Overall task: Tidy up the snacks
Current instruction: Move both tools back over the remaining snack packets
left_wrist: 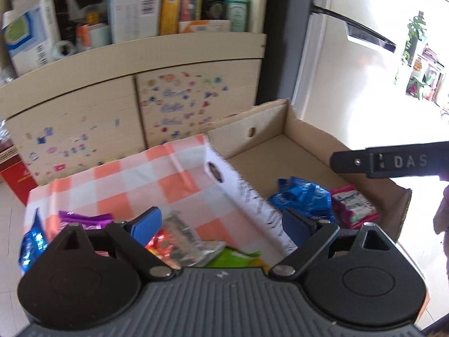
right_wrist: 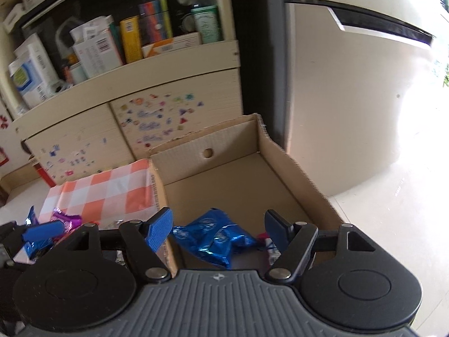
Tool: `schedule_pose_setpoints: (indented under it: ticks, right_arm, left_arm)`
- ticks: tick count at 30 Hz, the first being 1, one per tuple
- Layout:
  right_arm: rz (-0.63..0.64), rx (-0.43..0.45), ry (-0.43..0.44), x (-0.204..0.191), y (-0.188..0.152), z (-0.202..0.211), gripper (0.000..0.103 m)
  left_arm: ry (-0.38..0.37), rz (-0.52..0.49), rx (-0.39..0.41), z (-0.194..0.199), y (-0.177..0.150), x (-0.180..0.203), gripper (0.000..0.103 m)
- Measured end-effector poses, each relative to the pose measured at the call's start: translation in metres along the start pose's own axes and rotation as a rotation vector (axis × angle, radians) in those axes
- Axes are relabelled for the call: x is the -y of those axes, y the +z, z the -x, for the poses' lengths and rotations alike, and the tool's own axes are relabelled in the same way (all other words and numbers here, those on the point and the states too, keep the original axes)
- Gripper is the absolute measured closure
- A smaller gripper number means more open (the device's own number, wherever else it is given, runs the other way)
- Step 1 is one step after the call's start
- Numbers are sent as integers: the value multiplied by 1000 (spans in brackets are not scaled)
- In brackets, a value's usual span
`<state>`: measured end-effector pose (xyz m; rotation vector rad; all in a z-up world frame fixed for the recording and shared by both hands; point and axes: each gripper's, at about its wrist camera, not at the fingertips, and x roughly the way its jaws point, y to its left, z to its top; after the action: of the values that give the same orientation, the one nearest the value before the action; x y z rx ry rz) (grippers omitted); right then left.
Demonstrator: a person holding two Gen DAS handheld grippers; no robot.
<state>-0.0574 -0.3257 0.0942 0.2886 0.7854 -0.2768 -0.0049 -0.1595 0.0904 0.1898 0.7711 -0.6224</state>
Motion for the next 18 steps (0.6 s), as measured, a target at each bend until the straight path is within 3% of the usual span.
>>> schedule_pose_setpoints:
  ticks: [6, 18]
  right_arm:
    - [34, -16, 50, -15, -2, -4, 25]
    - [209, -45, 178, -59, -14, -8, 25]
  left_arm:
    - [-28, 93, -6, 11, -5, -32, 10]
    - [133, 171, -12, 29, -13, -116, 10]
